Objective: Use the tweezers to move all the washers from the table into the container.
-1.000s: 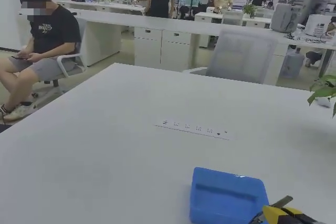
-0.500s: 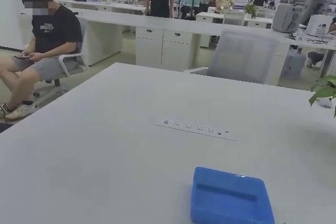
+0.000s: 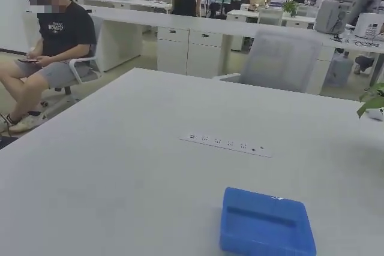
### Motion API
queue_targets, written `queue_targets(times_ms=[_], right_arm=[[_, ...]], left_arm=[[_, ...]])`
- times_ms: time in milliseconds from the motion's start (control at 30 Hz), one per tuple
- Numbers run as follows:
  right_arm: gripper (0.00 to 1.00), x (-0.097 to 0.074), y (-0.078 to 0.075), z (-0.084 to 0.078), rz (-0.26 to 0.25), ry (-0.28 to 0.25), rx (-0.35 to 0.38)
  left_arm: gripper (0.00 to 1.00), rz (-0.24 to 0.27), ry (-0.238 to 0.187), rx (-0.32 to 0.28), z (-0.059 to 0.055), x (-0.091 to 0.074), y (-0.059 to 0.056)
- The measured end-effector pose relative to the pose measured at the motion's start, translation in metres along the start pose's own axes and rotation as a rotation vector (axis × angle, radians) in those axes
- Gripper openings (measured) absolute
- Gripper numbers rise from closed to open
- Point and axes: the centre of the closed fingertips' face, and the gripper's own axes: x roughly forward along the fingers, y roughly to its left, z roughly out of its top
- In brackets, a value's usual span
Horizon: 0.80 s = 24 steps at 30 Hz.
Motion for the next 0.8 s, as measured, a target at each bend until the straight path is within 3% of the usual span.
queue_targets(times_ms=[400,800], right_arm=[[0.02,0.0007,0.0,-0.0006,-0.007,-0.005,-0.081],[0.02,0.003,0.0007,0.0001,0.009,0.009,-0.089]], left_arm=[[0.84,0.0,0.008,0.013,-0.0002,0.0012,-0.0007],[0.84,-0.005,0.012,0.011,-0.0016,0.0041,-0.0055]])
